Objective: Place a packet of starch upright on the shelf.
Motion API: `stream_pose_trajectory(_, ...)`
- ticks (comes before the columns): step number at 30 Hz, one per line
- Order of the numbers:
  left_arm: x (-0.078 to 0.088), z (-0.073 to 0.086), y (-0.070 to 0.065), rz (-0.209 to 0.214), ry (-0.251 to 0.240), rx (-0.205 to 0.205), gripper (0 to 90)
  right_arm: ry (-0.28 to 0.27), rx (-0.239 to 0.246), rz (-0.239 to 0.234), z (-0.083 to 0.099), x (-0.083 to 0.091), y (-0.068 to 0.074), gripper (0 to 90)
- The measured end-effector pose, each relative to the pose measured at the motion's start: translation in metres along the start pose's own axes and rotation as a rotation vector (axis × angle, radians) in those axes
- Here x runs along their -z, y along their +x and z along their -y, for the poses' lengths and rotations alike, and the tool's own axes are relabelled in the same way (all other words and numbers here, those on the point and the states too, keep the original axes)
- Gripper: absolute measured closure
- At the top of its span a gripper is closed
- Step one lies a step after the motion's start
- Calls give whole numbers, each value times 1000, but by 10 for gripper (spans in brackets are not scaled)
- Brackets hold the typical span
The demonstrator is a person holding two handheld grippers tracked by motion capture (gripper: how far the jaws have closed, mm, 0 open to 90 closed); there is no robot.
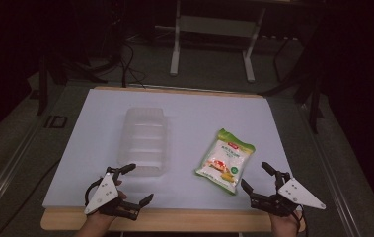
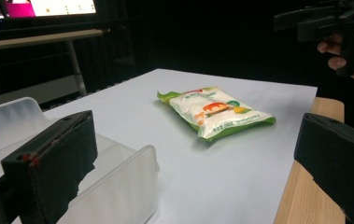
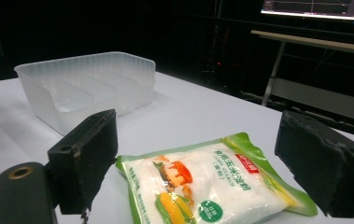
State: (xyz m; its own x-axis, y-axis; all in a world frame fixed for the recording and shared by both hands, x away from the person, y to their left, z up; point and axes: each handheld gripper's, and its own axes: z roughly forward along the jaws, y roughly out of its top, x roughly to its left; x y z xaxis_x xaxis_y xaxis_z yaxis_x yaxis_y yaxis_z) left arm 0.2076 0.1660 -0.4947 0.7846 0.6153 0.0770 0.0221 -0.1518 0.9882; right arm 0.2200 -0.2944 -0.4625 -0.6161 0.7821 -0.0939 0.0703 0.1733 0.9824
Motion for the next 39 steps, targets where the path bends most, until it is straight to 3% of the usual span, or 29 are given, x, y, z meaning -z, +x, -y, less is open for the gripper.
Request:
stream_pose_trajectory(5,0,0,-1,3,-1,-2,0,2,-10,-34,-1,-1,1,144)
stream_pose_trajectory(8,0,0,-2,4,-3,-4,0,27,11,-61,-3,-2,4,132)
stream_pose_trajectory(10,1,0,-2,5,-3,-9,0,37,-5,-77,-4,-2,4,133)
stream_pose_trajectory(11,1,0,-2,6,-6,-7,0,66,-63,-143,-7,-1,5,146)
stream_pose_trajectory(12,1,0,-2,6,-5,-7,0,66,-63,-143,-7,-1,5,146)
stream_pose_trajectory(14,1,0,-2,5,-5,-8,0,74,-40,-131,-9,-1,8,129)
stream_pose_trajectory(15,1,0,-2,6,-4,-7,0,87,13,-113,-9,-4,11,111)
stream_pose_trajectory(23,1,0,-3,-1,-3,-13,0,84,1,-200,-21,-6,18,97)
stream_pose_trajectory(27,1,0,-3,3,-3,-12,0,89,9,-180,-31,-6,21,97)
stream_pose_trajectory(28,1,-1,-3,2,-5,-12,0,86,31,-170,-35,-5,21,97)
stream_pose_trajectory(29,1,-1,-3,3,-5,-14,0,52,29,-158,-44,-2,20,97)
stream_pose_trajectory(32,0,-1,-3,8,-7,-8,0,25,43,-134,-53,1,19,97)
stream_pose_trajectory(33,0,-1,-3,9,-7,-7,0,17,69,-120,-61,1,17,97)
stream_pose_trajectory(39,-1,-1,-4,7,-2,-17,0,9,62,-102,-75,-4,12,97)
